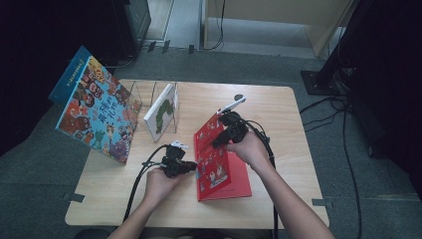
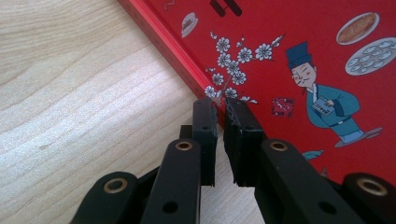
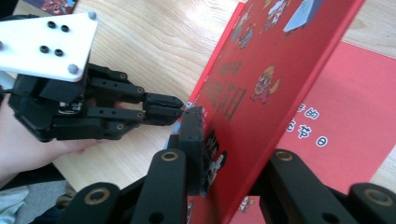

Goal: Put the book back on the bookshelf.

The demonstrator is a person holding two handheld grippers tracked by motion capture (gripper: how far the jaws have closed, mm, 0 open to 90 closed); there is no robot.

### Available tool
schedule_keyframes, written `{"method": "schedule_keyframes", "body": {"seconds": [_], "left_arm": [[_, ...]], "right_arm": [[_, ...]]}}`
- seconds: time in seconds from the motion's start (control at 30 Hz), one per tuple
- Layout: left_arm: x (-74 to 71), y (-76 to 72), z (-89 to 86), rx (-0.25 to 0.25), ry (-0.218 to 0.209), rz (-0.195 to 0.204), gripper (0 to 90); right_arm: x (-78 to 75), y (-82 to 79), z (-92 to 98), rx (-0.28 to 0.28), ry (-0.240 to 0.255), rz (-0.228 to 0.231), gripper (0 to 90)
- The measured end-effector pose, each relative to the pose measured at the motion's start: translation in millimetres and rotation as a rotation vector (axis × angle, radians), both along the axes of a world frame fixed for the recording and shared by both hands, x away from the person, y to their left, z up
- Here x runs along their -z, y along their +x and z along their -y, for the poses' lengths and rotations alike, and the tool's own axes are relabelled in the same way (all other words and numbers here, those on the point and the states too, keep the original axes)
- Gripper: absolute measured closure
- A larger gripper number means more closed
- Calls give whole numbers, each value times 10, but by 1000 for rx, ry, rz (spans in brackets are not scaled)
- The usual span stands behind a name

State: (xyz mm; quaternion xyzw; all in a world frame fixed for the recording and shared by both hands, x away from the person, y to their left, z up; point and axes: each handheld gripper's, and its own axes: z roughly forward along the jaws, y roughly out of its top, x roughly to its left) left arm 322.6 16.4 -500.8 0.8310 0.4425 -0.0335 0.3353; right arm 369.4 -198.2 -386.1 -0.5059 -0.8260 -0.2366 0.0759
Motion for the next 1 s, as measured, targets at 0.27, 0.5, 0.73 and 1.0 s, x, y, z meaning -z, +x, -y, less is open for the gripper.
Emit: {"method": "schedule_keyframes", "body": {"seconds": [0.27,0.5,0.73,1.0], "left_arm": [[9,-3,30,11,-5,9,791],[-6,9,17,3,2,19,711],[-7,35,-28,-13,-5,25,650],[-1,39,-37,-7,-12,38,599]], "right_arm": [[-38,56,-20,-18,-25,-25,787],[-99,90,-40,-57,-73,-36,807],[-180,116,-54,-91,-141,-26,834],[-229,141,-95,-104,-189,-23,862]]}}
